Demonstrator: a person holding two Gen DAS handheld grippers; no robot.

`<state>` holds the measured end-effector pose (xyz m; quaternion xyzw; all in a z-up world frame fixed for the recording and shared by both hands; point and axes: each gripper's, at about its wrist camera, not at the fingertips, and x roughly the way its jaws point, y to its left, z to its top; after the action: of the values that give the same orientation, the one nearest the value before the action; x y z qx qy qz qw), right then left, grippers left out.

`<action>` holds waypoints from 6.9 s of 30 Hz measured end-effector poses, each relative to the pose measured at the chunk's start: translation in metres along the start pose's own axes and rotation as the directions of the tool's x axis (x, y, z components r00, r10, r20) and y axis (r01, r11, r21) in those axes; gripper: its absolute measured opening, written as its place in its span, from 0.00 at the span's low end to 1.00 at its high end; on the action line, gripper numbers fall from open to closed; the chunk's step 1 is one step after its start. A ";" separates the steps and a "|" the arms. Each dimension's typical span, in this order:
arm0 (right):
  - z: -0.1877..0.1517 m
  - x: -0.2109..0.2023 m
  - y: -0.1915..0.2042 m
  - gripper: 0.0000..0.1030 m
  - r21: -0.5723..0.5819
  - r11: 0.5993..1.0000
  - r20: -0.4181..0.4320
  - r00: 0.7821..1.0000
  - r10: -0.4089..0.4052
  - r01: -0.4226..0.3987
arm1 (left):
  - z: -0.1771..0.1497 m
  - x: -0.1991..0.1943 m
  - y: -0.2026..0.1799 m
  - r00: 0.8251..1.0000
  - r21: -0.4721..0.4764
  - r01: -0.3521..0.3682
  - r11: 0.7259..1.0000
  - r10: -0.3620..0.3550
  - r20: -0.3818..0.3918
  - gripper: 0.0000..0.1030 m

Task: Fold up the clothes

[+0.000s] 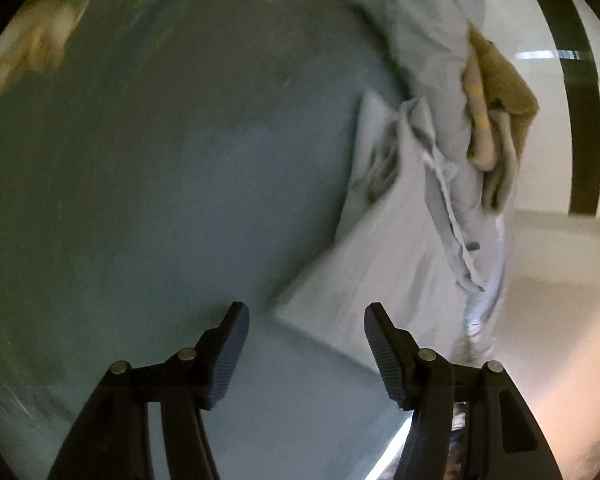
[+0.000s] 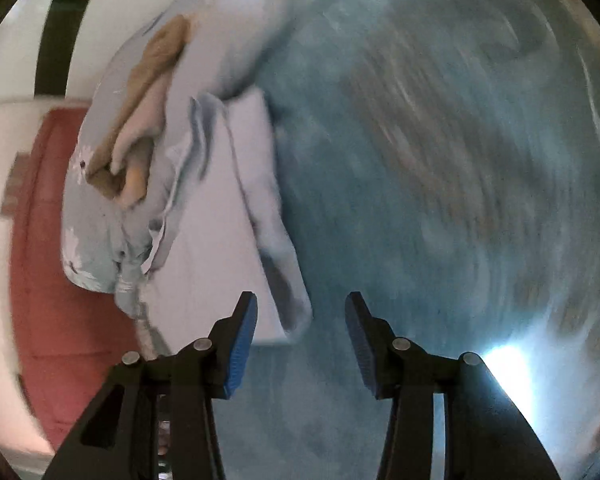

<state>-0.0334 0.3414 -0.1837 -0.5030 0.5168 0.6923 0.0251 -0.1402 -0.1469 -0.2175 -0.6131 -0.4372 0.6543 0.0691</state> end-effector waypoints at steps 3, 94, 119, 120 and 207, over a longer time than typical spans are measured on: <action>-0.014 0.013 -0.009 0.46 0.084 0.995 -0.005 0.999 0.050 -0.050 | -0.004 0.007 0.002 1.000 -0.056 0.026 0.998 -0.025 0.010 0.62; 0.056 0.050 0.082 0.01 -0.343 0.911 0.092 0.974 -0.209 0.228 | 0.073 0.000 -0.068 0.959 0.334 -0.270 0.903 0.221 0.176 0.03; 0.047 0.078 0.092 0.14 -0.400 0.898 -0.007 0.979 -0.205 0.185 | 0.049 -0.012 -0.042 0.987 0.546 -0.159 0.823 0.134 0.087 0.68; 0.047 0.080 0.092 0.14 -0.398 0.899 -0.009 0.979 -0.204 0.184 | 0.048 -0.014 -0.046 0.984 0.567 -0.180 0.804 0.149 0.102 0.68; -0.096 0.006 0.192 0.10 -0.565 0.813 0.003 0.986 -0.167 0.140 | -0.142 -0.149 0.064 0.991 0.198 -0.054 0.979 0.027 0.134 0.54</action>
<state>-0.0783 0.1779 -0.0513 -0.5440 0.2481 0.7975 -0.0805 0.0464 -0.2102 -0.1298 -0.5676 -0.3597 0.7352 0.0887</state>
